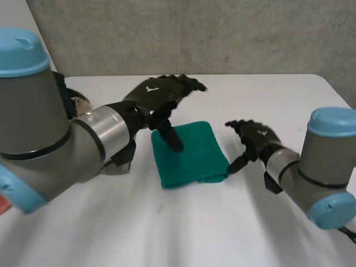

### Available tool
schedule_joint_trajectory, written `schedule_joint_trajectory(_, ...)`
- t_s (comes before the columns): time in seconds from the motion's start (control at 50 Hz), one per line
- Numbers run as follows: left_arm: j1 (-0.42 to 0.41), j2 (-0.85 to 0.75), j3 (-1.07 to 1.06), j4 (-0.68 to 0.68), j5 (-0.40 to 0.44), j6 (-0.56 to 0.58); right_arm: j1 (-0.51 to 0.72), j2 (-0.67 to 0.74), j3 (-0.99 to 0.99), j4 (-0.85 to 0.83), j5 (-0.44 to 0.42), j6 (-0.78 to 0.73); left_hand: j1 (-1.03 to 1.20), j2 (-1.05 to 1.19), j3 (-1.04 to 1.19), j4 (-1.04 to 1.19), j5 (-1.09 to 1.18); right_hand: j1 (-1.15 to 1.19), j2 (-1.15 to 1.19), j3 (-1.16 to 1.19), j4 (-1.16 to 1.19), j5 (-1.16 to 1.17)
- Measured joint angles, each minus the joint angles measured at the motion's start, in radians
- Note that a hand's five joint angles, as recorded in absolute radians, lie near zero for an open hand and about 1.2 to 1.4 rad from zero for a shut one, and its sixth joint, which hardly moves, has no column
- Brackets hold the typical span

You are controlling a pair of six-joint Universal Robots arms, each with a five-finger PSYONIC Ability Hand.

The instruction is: Fold the laundry.

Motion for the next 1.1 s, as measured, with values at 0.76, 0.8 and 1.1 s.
schedule_joint_trajectory(0.76, 0.032, 0.059, -0.060, -0.030, 0.136, -0.074, 0.001, 0.269, -0.285, -0.182, 0.067, 0.050, 0.000, 0.000, 0.000, 0.000, 0.000, 0.795, 0.861, 0.950, 0.982, 0.858)
schedule_joint_trajectory(0.8, 0.033, 0.063, -0.058, -0.026, 0.135, -0.078, -0.037, 0.298, -0.357, -0.175, 0.076, 0.058, 0.000, 0.000, 0.000, 0.000, 0.000, 0.795, 0.871, 0.953, 0.984, 0.858)
schedule_joint_trajectory(1.1, 0.023, 0.082, -0.063, -0.011, 0.122, -0.104, -0.357, 0.739, -1.216, 0.136, 0.219, 0.151, 0.000, 0.000, 0.000, 0.000, 0.000, 0.795, 0.880, 0.968, 0.985, 0.857)
